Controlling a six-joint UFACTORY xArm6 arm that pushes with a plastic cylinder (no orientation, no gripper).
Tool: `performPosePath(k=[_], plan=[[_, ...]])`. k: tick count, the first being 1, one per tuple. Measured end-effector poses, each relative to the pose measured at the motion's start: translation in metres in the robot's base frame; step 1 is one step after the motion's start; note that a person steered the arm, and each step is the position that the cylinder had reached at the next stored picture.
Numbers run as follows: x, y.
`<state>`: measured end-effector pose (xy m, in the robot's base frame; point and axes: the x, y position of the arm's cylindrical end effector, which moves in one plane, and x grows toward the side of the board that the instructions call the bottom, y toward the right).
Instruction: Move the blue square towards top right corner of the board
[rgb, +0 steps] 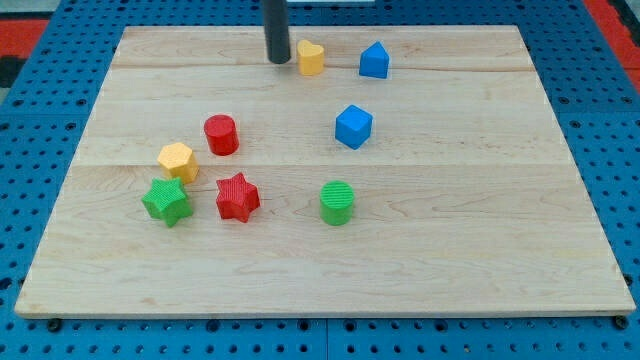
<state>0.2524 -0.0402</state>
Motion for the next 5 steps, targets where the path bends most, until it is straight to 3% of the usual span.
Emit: performPosePath(k=[1, 3, 5], plan=[[0.014, 0.052], [0.046, 0.002], [0.109, 0.029]])
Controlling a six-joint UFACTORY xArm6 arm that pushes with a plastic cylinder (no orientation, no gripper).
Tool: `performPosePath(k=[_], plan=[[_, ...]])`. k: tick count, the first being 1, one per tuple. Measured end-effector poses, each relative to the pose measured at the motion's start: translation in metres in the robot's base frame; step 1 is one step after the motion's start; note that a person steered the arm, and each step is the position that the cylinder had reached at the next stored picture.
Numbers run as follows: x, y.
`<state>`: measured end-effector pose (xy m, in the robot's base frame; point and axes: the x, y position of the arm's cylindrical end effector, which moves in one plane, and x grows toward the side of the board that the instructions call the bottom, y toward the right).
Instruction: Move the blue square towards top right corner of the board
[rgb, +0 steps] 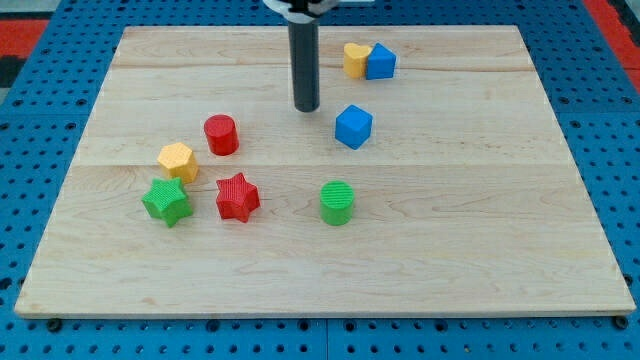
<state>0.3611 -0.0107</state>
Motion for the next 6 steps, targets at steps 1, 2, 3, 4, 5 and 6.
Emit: performPosePath(k=[1, 2, 3, 4, 5, 6], plan=[[0.006, -0.014], [0.037, -0.020], [0.052, -0.004], [0.019, 0.042], [-0.007, 0.084], [0.015, 0.100]])
